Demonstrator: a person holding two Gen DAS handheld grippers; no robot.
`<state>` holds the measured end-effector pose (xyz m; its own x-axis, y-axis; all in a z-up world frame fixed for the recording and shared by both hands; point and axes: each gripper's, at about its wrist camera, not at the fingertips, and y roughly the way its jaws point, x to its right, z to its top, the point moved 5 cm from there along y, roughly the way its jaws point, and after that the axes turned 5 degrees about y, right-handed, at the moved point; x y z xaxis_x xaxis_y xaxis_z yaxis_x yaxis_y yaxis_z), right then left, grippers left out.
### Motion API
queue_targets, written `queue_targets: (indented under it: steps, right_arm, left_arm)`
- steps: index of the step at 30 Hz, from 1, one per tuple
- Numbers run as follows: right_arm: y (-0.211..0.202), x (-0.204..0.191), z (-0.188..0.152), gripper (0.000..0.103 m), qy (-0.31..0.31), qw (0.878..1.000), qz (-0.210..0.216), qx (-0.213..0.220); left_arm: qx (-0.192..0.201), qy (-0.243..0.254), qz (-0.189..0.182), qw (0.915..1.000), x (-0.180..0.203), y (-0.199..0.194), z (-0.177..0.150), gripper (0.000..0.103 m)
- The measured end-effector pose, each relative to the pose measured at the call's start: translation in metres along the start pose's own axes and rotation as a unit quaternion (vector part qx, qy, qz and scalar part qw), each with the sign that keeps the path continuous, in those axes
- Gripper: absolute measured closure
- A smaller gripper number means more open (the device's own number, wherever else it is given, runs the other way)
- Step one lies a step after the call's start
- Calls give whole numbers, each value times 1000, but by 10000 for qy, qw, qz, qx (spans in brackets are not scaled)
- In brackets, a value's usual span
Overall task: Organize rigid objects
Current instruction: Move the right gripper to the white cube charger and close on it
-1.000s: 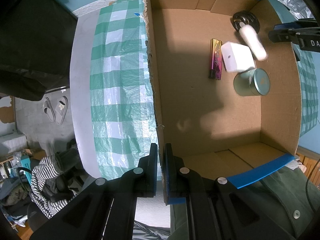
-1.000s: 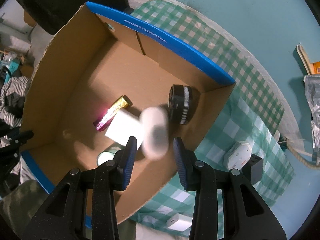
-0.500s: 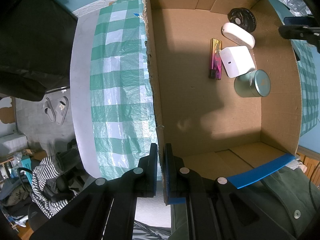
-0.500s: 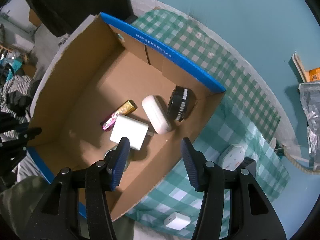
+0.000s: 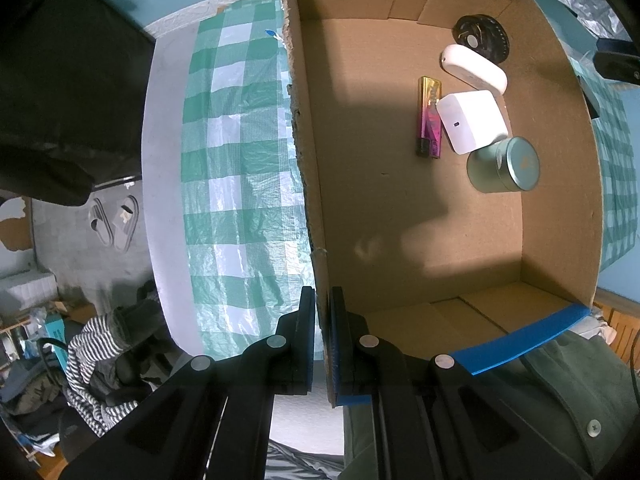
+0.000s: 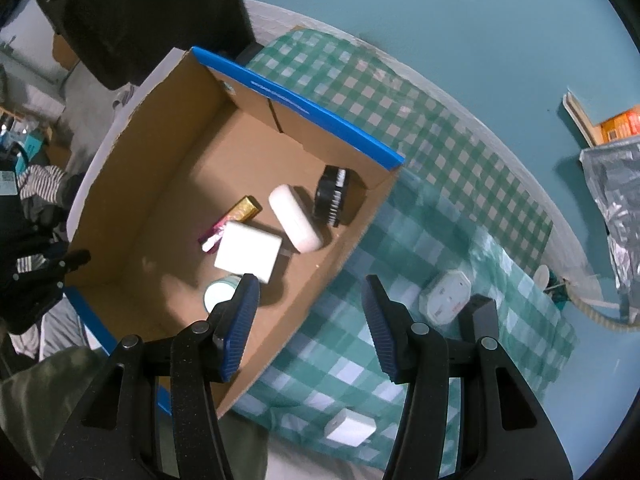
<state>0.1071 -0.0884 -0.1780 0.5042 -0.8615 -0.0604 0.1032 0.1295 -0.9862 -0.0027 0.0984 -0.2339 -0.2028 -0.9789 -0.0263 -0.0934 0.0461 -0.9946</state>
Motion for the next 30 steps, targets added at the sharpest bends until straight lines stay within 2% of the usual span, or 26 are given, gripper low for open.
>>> queue_targets:
  steps: [11,22,30]
  right_arm:
    - [-11,29,-31,49,375,9993,10,1]
    - [-3,82,-89,42,1237,9919,-69,-283]
    - [17,100,-133,40,1816,9821,3,-501]
  left_arm:
    - [31,30,8,10000,1,-1,-1,96]
    - [28,63,0,10000,1,0,-3,96]
    - [22,97,-11,9999,2,2,-4,96]
